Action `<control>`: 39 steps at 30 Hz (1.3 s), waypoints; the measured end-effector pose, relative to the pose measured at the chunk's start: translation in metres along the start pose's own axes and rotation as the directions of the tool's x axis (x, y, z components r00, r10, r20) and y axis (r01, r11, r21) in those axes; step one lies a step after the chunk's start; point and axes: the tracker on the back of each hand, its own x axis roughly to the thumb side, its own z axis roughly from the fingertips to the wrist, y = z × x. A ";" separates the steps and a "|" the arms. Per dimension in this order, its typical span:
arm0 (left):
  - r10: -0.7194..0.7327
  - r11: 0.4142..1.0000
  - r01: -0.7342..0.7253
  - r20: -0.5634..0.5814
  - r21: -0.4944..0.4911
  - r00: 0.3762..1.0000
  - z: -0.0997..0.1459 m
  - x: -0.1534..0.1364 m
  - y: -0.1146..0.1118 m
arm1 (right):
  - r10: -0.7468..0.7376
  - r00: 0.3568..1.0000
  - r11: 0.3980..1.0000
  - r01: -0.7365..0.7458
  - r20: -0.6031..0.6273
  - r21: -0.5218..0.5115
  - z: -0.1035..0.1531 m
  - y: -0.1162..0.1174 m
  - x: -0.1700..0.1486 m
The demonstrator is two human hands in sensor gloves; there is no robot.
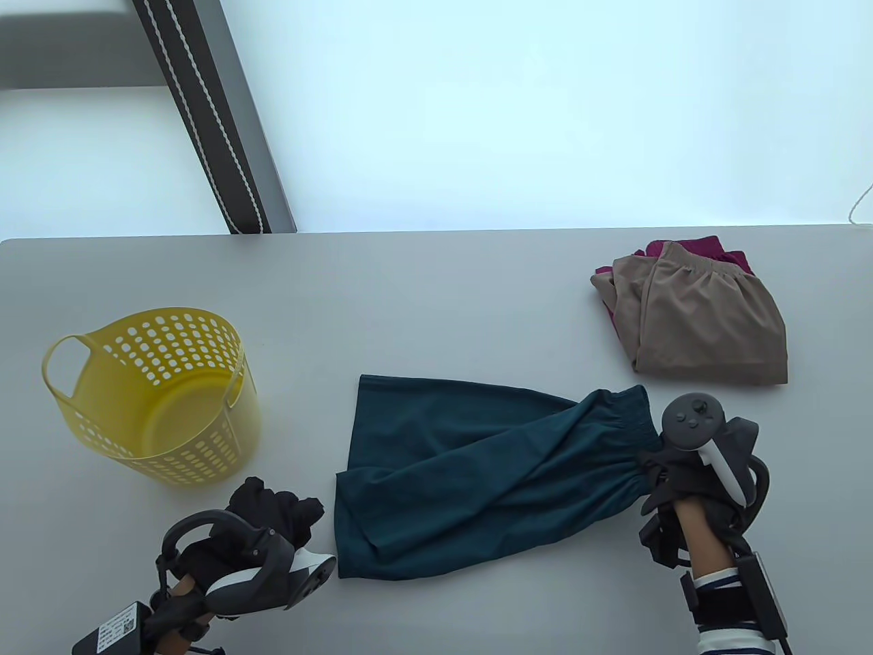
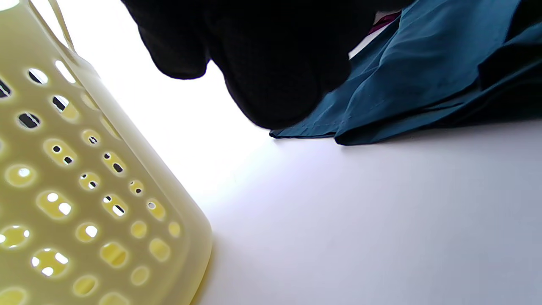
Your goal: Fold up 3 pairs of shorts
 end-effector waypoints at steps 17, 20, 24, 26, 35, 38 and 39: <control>0.003 0.999 -0.001 0.039 -0.050 0.999 0.002 0.001 0.001 | -0.051 0.588 0.600 -0.628 0.807 0.495 0.128 0.181 0.235; -0.002 0.998 0.004 0.045 -0.056 0.999 0.003 0.000 0.002 | 0.002 0.539 0.540 -0.709 0.842 0.453 0.142 0.214 0.224; 0.003 0.998 0.000 0.053 -0.061 0.999 0.002 0.001 0.001 | -0.011 0.550 0.798 -0.498 0.835 0.339 0.129 0.166 0.229; 0.002 0.998 0.001 0.057 -0.063 0.998 0.002 0.001 0.001 | 0.043 0.570 0.908 -0.365 0.820 0.206 0.112 0.137 0.228; -0.001 0.998 0.005 0.058 -0.062 0.998 0.001 0.003 0.000 | 0.037 0.993 0.910 -0.080 0.112 0.408 -0.033 0.114 0.109; 0.006 0.996 0.000 0.073 -0.086 0.997 -0.001 0.004 -0.003 | -0.174 0.983 0.782 0.172 -0.056 0.598 -0.049 0.132 0.084; 0.009 0.996 -0.002 0.077 -0.091 0.997 -0.001 0.005 -0.003 | -0.205 0.976 0.788 0.209 -0.073 0.579 -0.049 0.132 0.086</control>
